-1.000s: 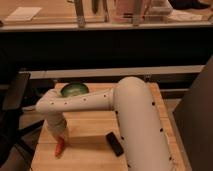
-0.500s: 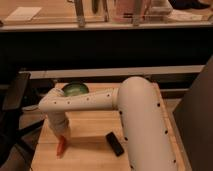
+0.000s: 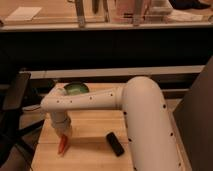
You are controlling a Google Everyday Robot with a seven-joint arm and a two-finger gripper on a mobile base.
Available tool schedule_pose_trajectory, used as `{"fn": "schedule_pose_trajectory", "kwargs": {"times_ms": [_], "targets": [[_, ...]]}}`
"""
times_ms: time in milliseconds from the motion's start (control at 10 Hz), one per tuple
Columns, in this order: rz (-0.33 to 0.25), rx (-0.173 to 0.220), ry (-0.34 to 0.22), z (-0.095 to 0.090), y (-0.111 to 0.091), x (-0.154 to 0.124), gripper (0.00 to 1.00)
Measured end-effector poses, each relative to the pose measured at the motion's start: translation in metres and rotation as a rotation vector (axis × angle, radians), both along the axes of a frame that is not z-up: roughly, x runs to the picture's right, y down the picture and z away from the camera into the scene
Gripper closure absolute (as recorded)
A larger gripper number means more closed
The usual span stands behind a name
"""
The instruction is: Place the pepper in the ceramic cup
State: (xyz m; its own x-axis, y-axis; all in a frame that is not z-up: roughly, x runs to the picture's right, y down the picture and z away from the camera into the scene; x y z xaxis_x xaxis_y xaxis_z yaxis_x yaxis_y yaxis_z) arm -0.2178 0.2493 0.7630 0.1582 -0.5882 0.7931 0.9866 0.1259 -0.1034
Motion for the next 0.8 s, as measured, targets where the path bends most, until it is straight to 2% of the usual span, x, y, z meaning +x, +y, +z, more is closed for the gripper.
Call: {"fn": "schedule_pose_trajectory", "kwargs": {"times_ms": [200,400,500,800], "targets": [[0.01,0.004,0.002,0.0,-0.002,0.002,0.99],[0.025,0.009,0.01,0.0,-0.004,0.003,0.88],[0.04,0.012,0.024,-0.004,-0.009,0.013,0.84],[0.068,0.02,0.052,-0.011,-0.019,0.038,0.9]]}}
